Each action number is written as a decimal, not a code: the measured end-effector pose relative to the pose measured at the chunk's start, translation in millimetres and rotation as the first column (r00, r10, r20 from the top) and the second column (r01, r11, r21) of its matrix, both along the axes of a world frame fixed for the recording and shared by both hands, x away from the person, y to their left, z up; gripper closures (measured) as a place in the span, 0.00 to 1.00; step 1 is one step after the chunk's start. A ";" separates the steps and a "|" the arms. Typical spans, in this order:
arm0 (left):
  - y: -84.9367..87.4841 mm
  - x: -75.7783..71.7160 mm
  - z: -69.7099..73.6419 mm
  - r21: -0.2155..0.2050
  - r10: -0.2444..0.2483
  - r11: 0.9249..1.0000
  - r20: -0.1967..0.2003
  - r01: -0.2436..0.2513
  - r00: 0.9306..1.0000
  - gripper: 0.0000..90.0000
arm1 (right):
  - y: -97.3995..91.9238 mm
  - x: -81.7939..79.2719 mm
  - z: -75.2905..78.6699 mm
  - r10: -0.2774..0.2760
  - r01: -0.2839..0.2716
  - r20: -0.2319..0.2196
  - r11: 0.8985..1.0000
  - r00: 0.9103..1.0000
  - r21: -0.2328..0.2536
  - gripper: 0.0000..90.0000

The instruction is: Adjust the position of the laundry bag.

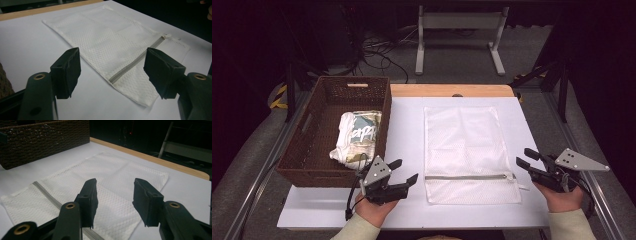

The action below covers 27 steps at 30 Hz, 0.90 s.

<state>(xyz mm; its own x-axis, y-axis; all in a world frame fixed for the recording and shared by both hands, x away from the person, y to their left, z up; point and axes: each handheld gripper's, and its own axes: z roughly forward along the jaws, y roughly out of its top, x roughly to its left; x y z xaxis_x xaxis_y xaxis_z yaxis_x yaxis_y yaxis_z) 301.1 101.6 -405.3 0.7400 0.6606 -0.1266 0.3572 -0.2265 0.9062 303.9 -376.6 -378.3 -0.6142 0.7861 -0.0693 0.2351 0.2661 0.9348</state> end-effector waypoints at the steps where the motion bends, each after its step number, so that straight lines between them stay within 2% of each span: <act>1: -1.6 -0.2 1.2 0.001 -0.009 1.000 0.004 0.009 1.000 0.34 | 0.0 -0.2 0.0 -0.001 0.001 0.000 1.000 1.000 -0.001 0.59; 7: -11.1 -1.3 4.6 0.045 -0.059 0.997 0.003 0.059 0.998 0.34 | -0.6 -2.1 0.2 -0.003 0.003 -0.002 1.000 1.000 -0.001 0.58; 11: -21.9 0.0 4.4 0.098 -0.107 0.989 -0.018 0.108 0.994 0.34 | -2.0 -5.3 0.6 -0.009 0.009 -0.003 1.000 1.000 -0.004 0.58; 15: -30.9 3.2 2.4 0.134 -0.144 0.979 -0.060 0.151 0.988 0.34 | -3.3 -7.6 0.1 -0.016 0.016 -0.007 1.000 1.000 -0.008 0.57; 21: -45.1 9.4 -7.0 0.223 -0.168 0.954 -0.150 0.199 0.974 0.35 | -5.4 -11.0 -0.7 -0.023 0.023 -0.013 1.000 1.000 -0.014 0.57; 24: -52.4 15.2 -15.2 0.270 -0.182 0.933 -0.218 0.239 0.959 0.35 | -6.4 -12.2 -1.1 -0.025 0.025 -0.018 1.000 1.000 -0.009 0.56; 25: -52.4 15.2 -15.2 0.270 -0.182 0.933 -0.218 0.239 0.959 0.36 | -6.4 -12.2 -1.1 -0.025 0.025 -0.018 1.000 1.000 -0.009 0.56; 26: -55.2 17.5 -19.2 0.285 -0.189 0.923 -0.255 0.260 0.948 0.37 | -6.9 -12.5 -1.7 -0.025 0.024 -0.019 1.000 1.000 -0.009 0.56; 27: -55.2 17.5 -19.2 0.285 -0.189 0.923 -0.255 0.260 0.948 0.38 | -7.1 -12.6 -1.9 -0.027 0.027 -0.021 1.000 0.999 -0.010 0.56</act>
